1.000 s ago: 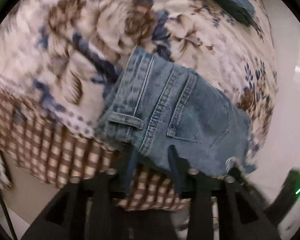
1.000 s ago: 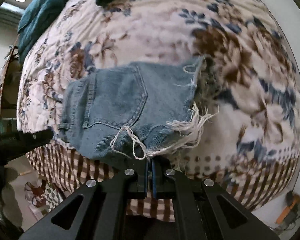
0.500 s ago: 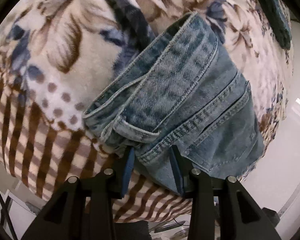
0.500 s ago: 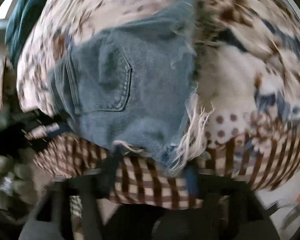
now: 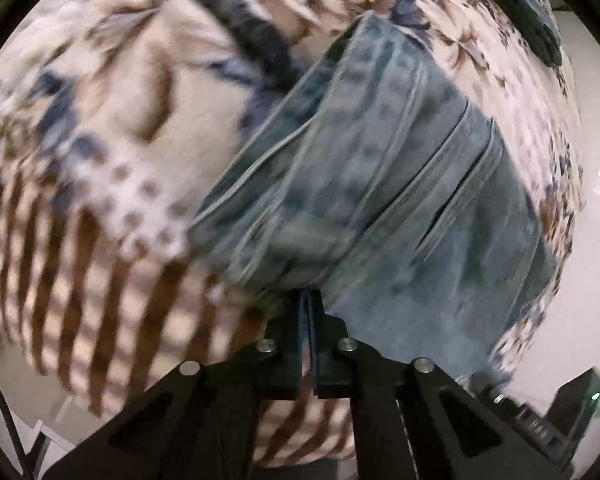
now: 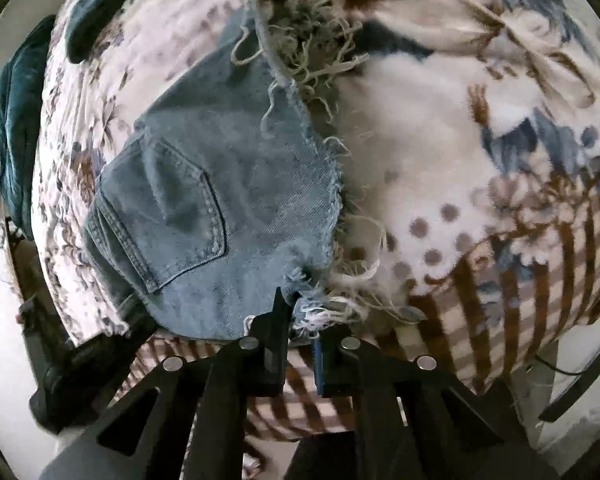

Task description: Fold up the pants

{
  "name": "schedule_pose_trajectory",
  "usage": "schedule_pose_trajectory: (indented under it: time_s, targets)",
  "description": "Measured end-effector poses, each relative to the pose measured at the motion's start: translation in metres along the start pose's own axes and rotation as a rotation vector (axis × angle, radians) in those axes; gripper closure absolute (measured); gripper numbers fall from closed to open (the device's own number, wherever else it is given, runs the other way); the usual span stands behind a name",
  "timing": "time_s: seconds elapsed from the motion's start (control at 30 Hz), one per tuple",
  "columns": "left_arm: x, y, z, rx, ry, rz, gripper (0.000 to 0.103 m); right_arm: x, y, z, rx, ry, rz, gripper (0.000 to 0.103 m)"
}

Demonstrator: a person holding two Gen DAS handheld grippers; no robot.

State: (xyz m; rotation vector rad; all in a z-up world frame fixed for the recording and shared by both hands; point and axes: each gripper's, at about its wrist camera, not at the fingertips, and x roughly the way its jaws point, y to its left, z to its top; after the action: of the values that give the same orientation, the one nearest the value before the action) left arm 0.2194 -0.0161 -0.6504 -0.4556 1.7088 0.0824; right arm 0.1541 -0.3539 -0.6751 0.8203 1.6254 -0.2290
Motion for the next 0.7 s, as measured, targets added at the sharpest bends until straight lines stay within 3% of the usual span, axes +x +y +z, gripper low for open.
schedule_pose_trajectory:
  time_s: [0.13,0.23,0.3,0.37,0.43,0.53,0.6,0.7]
  targets:
    - [0.013,0.029,-0.023,0.001,0.054,0.086,0.102,0.0,0.005,-0.025,-0.102,-0.011,-0.062,0.092]
    - [0.006,0.046,-0.022,-0.056,0.05,-0.025,0.098,0.016,-0.006,-0.028,-0.096,0.066,-0.062,0.088]
    - [-0.008,0.046,-0.015,-0.042,-0.008,-0.089,0.081,0.02,-0.015,-0.024,-0.03,0.1,-0.01,0.079]
    - [-0.02,0.036,-0.002,0.004,-0.055,-0.14,0.069,0.015,-0.022,-0.02,0.017,0.09,0.044,0.069]
    - [-0.03,0.025,0.011,0.058,-0.101,-0.19,0.062,0.003,-0.027,-0.017,0.054,0.049,0.092,0.053]
    - [-0.029,0.01,0.037,0.13,-0.113,-0.249,0.051,-0.007,-0.033,-0.014,0.082,0.016,0.128,0.052]
    - [-0.016,-0.004,0.051,0.204,-0.071,-0.247,0.05,-0.004,-0.034,-0.01,0.086,0.022,0.124,0.052]
    - [0.008,-0.03,0.055,0.352,-0.025,-0.138,0.052,0.006,-0.035,0.0,0.084,0.043,0.124,0.052]
